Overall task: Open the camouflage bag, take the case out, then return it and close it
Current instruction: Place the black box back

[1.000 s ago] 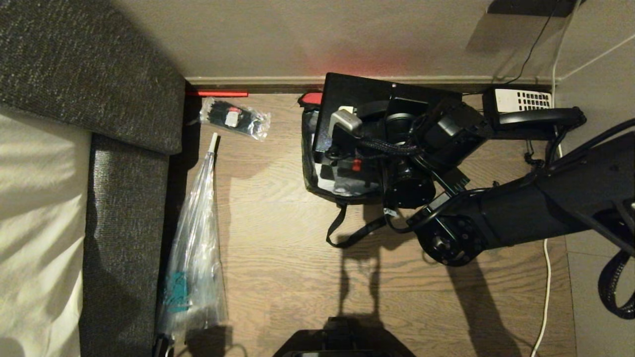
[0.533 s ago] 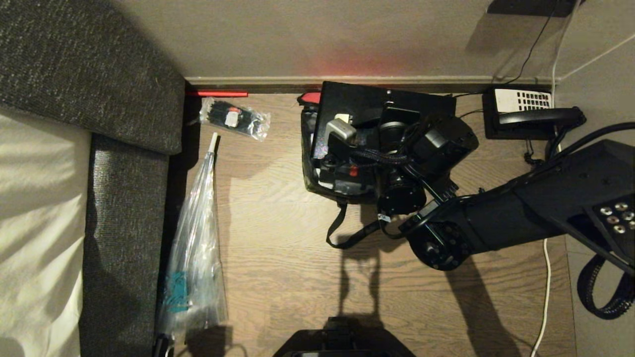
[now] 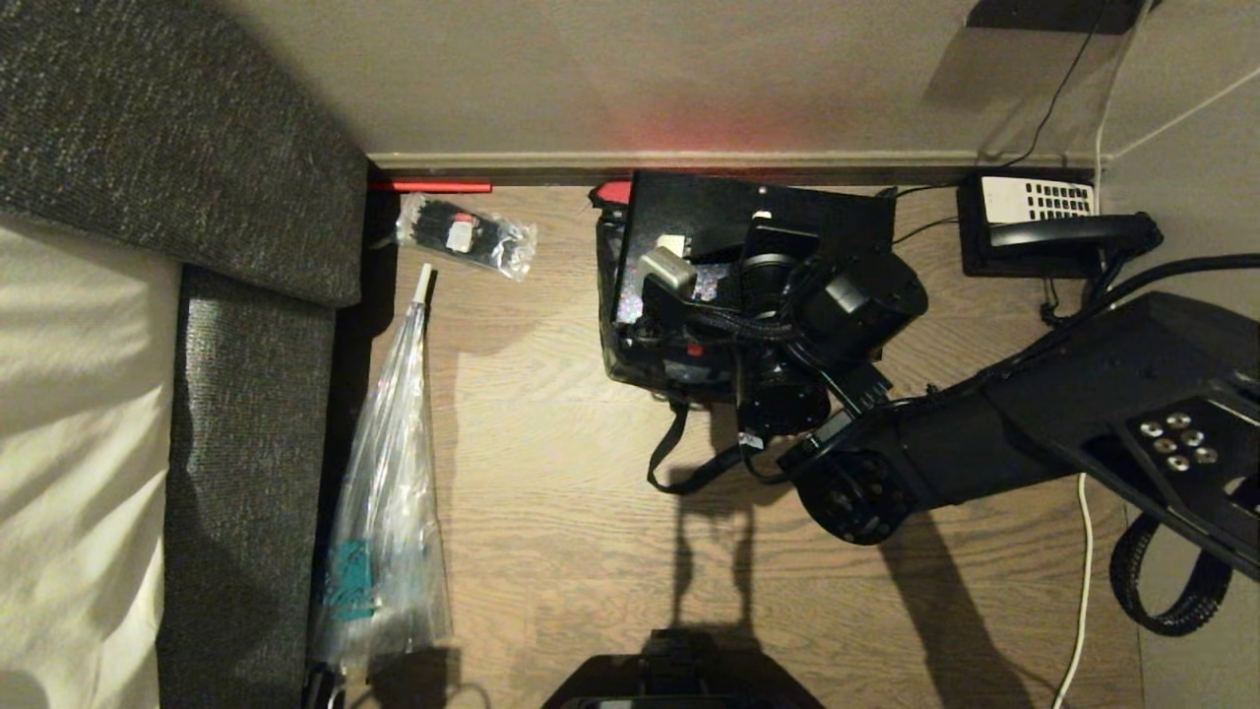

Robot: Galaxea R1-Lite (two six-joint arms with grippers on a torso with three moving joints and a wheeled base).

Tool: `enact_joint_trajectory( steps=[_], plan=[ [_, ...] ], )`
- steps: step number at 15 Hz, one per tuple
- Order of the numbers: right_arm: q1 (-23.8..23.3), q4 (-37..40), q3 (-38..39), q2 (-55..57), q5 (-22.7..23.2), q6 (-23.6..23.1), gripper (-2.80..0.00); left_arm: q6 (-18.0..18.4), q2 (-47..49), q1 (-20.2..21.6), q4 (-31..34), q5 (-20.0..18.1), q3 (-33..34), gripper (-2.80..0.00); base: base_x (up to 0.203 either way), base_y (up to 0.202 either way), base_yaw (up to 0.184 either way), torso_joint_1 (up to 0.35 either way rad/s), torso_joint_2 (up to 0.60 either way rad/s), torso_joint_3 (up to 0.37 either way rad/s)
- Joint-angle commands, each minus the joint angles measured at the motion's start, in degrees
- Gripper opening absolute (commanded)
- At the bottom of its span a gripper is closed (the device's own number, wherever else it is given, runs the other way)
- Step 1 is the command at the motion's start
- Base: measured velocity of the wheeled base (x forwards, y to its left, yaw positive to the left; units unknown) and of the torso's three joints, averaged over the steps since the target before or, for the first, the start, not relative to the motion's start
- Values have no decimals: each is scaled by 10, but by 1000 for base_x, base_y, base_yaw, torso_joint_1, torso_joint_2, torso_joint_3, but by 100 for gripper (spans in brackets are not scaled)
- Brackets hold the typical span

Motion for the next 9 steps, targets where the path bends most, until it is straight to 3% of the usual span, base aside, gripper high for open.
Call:
enact_joint_trajectory(
  steps=[1, 9],
  plan=[
    [1, -4, 0, 10, -3, -5, -280, 0, 1, 0, 0, 0, 0, -280, 0, 0, 0, 0, 0, 0],
    [12, -9, 1, 10, -3, 0, -280, 0, 1, 0, -1, 0, 0, -280, 0, 0, 0, 0, 0, 0]
  ],
)
